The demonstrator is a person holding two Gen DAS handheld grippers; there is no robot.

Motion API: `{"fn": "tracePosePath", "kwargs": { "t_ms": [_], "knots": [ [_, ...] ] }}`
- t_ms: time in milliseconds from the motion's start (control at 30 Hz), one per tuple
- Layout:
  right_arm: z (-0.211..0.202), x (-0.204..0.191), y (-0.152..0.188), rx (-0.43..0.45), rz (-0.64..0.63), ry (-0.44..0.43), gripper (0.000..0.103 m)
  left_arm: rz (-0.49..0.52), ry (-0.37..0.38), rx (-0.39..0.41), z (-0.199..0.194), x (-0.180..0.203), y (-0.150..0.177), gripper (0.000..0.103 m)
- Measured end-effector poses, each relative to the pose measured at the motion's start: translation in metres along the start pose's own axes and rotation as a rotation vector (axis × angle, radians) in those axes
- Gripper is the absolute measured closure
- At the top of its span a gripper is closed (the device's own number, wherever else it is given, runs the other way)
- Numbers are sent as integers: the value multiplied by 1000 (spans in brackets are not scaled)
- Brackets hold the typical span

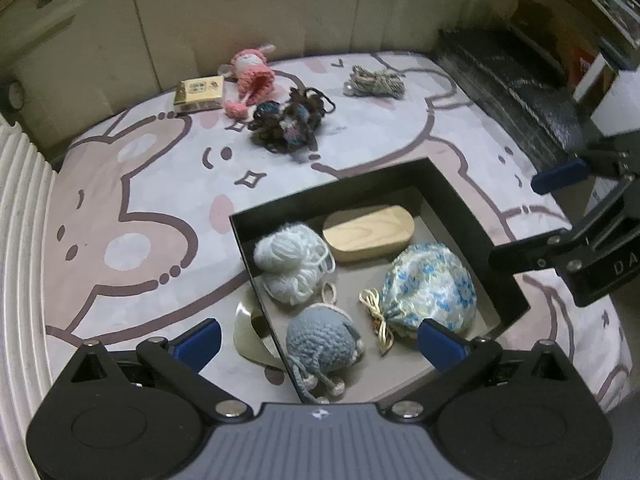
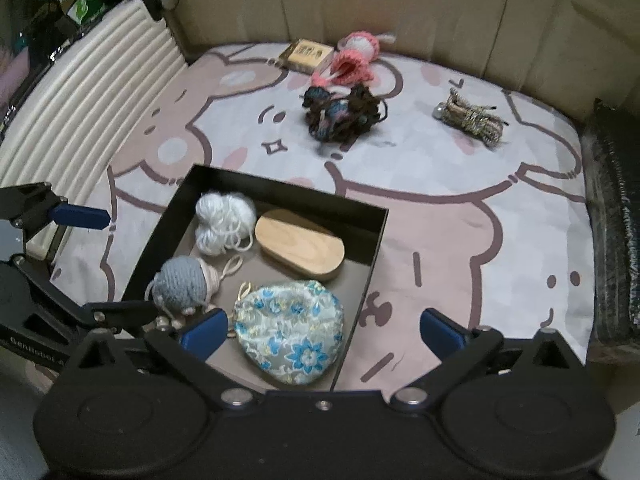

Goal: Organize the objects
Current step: 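Move the right tool toward the braided rope bundle while the left tool approaches the crochet bundle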

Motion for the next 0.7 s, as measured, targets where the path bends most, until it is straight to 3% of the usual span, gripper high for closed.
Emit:
{"fn": "tracePosePath", "kwargs": {
  "t_ms": [700],
  "knots": [
    [-34, 23, -16, 179, 128, 47, 0, -275, -28, 204, -39, -45, -24, 0]
  ]
}}
Point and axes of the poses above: each gripper's, at about its wrist camera, not at the fingertips, and z roughly the way its jaws point, x to its right, y to its underside, the point moved 8 cm from there along z, roughly the way its jaws point, and after that the axes turned 7 degrees about -x, right-handed, at the moved point
